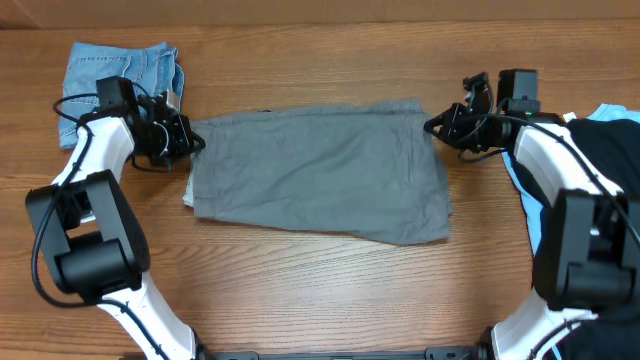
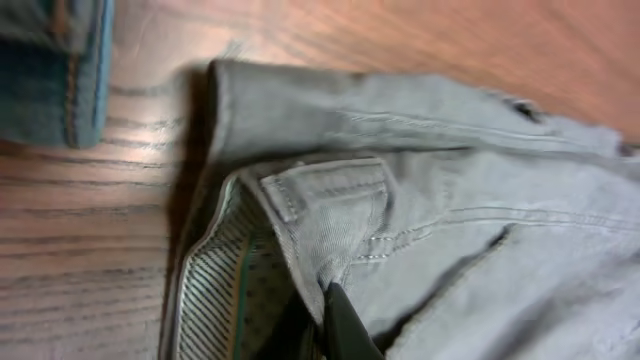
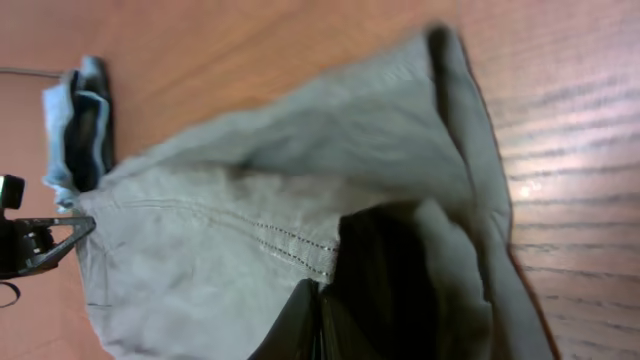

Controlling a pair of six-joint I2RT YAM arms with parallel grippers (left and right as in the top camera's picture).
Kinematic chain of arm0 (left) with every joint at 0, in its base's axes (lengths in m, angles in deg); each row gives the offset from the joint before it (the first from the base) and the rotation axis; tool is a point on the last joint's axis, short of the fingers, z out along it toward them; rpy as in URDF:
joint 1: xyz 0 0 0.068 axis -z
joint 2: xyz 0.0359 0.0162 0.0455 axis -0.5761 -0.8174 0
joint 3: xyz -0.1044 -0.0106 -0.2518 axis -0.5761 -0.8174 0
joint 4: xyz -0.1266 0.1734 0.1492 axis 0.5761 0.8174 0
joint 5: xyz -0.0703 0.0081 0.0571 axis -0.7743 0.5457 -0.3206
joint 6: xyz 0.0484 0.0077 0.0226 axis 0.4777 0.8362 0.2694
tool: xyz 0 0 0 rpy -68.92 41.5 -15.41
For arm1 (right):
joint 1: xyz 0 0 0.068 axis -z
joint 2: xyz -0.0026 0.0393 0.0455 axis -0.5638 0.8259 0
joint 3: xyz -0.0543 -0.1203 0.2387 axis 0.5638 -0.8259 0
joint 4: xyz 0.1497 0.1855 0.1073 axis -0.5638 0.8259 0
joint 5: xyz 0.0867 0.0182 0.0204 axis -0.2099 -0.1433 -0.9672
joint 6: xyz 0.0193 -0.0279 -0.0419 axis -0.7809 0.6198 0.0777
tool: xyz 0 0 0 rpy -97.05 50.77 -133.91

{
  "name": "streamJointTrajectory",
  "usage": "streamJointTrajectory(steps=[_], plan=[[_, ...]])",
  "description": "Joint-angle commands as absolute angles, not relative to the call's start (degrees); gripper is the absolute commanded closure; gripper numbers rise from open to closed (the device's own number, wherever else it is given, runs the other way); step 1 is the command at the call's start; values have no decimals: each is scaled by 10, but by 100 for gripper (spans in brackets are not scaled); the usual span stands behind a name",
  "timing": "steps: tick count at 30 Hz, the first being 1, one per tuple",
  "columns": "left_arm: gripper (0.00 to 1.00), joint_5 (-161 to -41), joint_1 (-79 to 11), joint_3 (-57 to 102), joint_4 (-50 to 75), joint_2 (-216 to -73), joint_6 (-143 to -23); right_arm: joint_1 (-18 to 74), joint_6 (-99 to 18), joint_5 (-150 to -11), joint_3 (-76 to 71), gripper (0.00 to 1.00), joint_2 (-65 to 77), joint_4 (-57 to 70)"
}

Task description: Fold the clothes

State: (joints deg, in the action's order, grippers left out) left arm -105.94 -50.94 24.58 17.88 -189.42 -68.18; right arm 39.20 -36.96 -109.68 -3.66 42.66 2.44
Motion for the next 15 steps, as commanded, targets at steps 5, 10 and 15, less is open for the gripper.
streamJointTrajectory(steps=[5,10,15], plan=[[96,-1081,-522,252,173,-1821,-647,395,-403,-1092,-29,96,361,-18],[96,-1078,-519,252,156,-1822,-646,395,-433,-1076,-29,96,363,-63],[96,-1043,-510,252,134,-1824,-652,395,-448,-1037,-29,96,373,-89]])
